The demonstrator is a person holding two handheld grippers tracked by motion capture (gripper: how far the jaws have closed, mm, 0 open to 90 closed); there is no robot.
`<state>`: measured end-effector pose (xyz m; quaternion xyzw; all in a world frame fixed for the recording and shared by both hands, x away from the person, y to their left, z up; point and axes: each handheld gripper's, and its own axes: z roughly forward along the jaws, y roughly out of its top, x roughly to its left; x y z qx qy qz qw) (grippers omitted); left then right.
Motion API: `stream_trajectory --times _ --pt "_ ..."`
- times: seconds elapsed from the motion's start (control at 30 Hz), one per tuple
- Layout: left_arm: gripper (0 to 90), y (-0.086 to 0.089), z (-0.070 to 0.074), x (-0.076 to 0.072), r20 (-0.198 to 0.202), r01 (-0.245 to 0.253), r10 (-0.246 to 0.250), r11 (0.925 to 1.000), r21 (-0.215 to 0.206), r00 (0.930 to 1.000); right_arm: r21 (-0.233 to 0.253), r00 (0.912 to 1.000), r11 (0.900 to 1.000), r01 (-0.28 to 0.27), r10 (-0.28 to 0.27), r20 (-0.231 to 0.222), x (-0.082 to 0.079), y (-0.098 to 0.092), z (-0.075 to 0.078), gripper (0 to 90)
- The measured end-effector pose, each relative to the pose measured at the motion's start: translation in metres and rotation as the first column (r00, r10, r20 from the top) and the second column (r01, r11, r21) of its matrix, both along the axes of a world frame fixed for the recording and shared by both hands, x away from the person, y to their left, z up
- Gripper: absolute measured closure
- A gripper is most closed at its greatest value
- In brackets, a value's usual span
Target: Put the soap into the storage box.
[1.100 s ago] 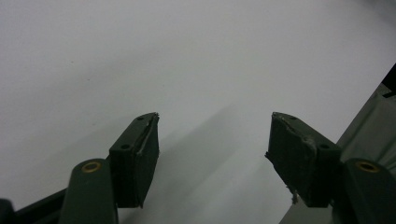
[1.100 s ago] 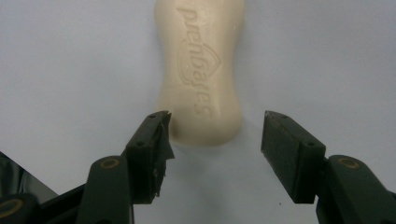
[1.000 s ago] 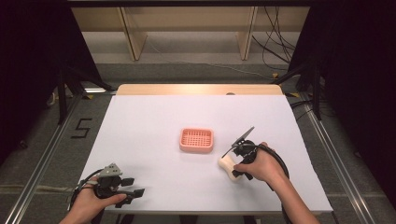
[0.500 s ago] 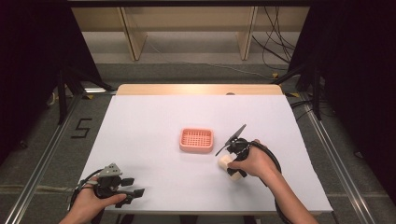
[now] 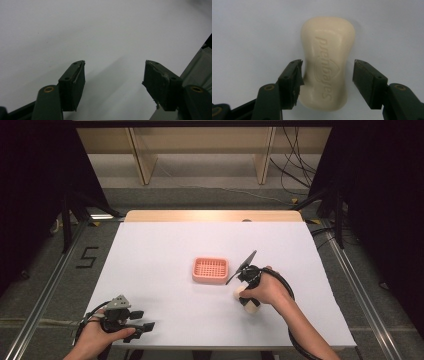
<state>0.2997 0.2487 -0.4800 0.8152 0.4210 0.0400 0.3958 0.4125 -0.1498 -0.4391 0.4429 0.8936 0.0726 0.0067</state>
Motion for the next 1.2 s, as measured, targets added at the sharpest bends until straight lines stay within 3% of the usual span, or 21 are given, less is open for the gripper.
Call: stream_trajectory --times 0.1,0.17,0.4,0.53,0.73,1.2 --pt "33.2 0.002 0.001 0.001 -0.001 0.020 -0.020 0.9996 0.022 0.9998 -0.015 0.9999 1.000 -0.005 0.005 -0.011 0.002 0.003 -0.001 41.6" --pt "33.2 0.000 0.000 0.000 0.001 -0.001 0.001 1.0000 -0.002 1.0000 -0.018 0.9999 1.000 -0.008 0.007 -0.013 0.004 0.005 -0.002 41.6" --pt "33.3 0.000 0.000 0.000 0.002 0.000 0.000 1.0000 -0.001 1.0000 -0.037 0.9994 0.999 -0.003 0.002 -0.034 0.007 0.010 -0.006 42.4" --pt "33.3 0.000 0.001 0.000 0.004 0.001 -0.001 1.0000 -0.002 1.0000 -0.052 0.9980 0.997 -0.055 0.053 -0.035 0.009 0.011 -0.010 44.4" --pt "33.3 0.000 0.001 0.000 0.005 -0.001 0.001 1.0000 -0.004 1.0000 -0.067 0.9978 0.998 -0.015 0.011 -0.066 0.009 0.016 -0.008 46.5" --pt "33.3 0.000 0.001 0.000 0.004 0.001 -0.001 1.0000 -0.003 1.0000 -0.076 0.9953 0.996 -0.050 0.044 -0.086 0.011 0.018 -0.014 48.7"
